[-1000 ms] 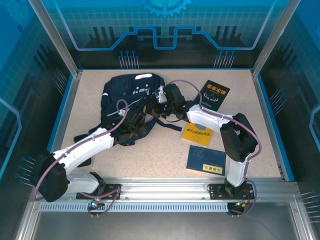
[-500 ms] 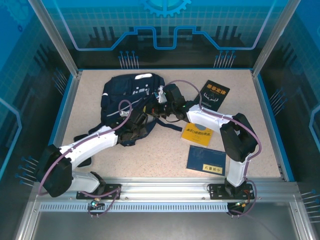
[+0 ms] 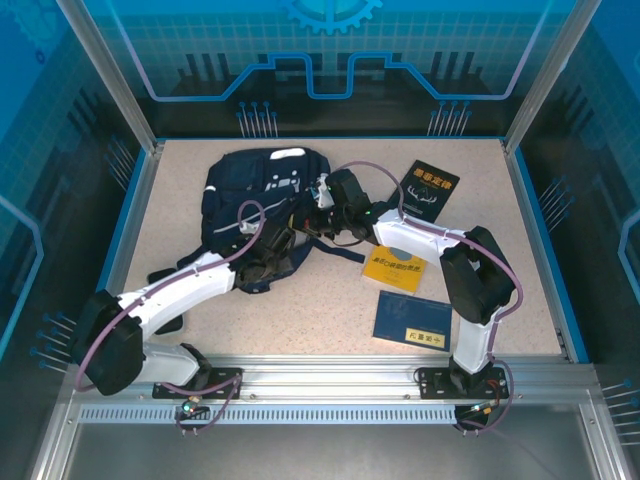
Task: Pack the student bag
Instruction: Unzip the student bag at the top-center of the table.
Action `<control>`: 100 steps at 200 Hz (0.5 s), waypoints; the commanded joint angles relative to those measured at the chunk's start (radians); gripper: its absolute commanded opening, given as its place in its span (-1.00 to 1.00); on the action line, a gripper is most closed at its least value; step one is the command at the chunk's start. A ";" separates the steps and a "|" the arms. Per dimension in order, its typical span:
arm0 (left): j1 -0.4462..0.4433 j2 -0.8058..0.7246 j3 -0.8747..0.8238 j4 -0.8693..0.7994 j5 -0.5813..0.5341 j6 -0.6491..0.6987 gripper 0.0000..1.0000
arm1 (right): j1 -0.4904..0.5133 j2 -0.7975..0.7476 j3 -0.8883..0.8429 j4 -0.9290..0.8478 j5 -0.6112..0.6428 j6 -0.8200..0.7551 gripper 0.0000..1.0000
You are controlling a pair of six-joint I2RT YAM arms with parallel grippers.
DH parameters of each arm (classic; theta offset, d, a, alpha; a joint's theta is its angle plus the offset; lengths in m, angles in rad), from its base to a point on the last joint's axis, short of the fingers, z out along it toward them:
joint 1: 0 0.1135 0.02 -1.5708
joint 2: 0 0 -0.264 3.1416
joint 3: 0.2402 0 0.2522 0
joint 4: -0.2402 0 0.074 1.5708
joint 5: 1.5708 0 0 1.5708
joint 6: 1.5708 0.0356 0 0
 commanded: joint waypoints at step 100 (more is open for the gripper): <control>0.124 -0.171 -0.109 -0.091 0.072 0.183 -1.00 | -0.129 -0.109 -0.041 -0.185 0.127 -0.162 -0.99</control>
